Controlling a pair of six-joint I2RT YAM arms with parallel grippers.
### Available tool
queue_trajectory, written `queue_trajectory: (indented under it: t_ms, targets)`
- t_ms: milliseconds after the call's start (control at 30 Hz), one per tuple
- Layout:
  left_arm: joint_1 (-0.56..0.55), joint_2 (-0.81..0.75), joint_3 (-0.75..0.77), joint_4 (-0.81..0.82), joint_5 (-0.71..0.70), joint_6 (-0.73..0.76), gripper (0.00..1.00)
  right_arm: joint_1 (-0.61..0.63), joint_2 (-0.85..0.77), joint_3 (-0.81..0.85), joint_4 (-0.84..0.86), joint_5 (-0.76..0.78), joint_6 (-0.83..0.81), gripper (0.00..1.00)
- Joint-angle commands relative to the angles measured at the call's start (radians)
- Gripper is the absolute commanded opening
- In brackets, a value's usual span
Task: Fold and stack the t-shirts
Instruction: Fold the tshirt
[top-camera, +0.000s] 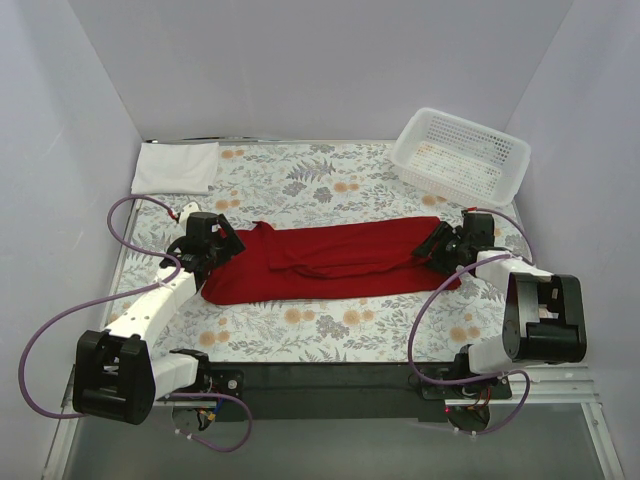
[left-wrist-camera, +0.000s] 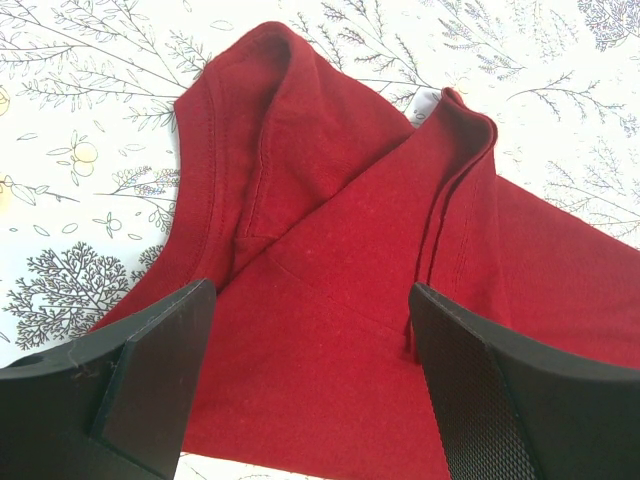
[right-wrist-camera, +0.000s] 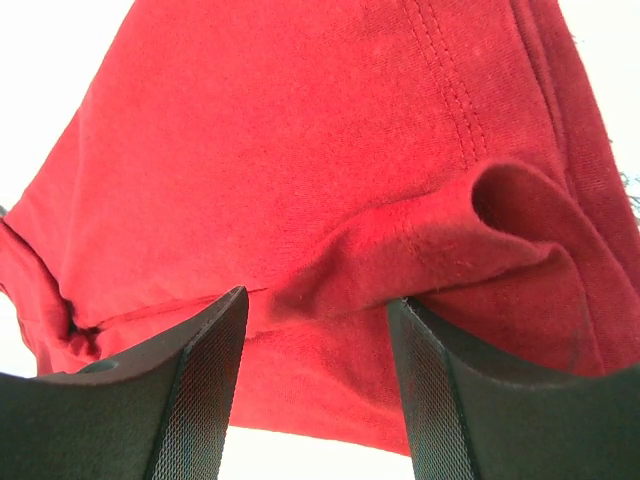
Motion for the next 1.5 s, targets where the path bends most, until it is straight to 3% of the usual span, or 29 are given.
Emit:
queue_trajectory:
  t_ms: [0,767,1000,1133,1300,1467]
  targets:
    - [-0.004,-0.024,-0.005,-0.005,-0.030,0.012,0.77,0.002,0.024,0.045,0.042,-0.009,0.007,0.65]
    - [-0.004,-0.002,-0.005,-0.015,-0.038,0.012,0.77,-0.038,0.184,0.155,0.056,-0.003,-0.030,0.64]
    - [-0.004,-0.001,-0.004,-0.016,-0.036,0.009,0.77,-0.029,0.069,0.183,0.036,-0.048,-0.128,0.63]
    - [-0.004,0.005,0.001,-0.016,-0.027,0.009,0.77,0.016,0.029,0.203,-0.019,-0.104,-0.230,0.59]
    - [-0.004,0.010,0.000,-0.016,-0.018,0.009,0.77,0.172,-0.020,0.175,-0.037,-0.119,-0.299,0.55]
    - [-0.010,0.004,-0.008,-0.042,0.005,-0.013,0.68,0.359,0.013,0.177,-0.034,-0.185,-0.388,0.45]
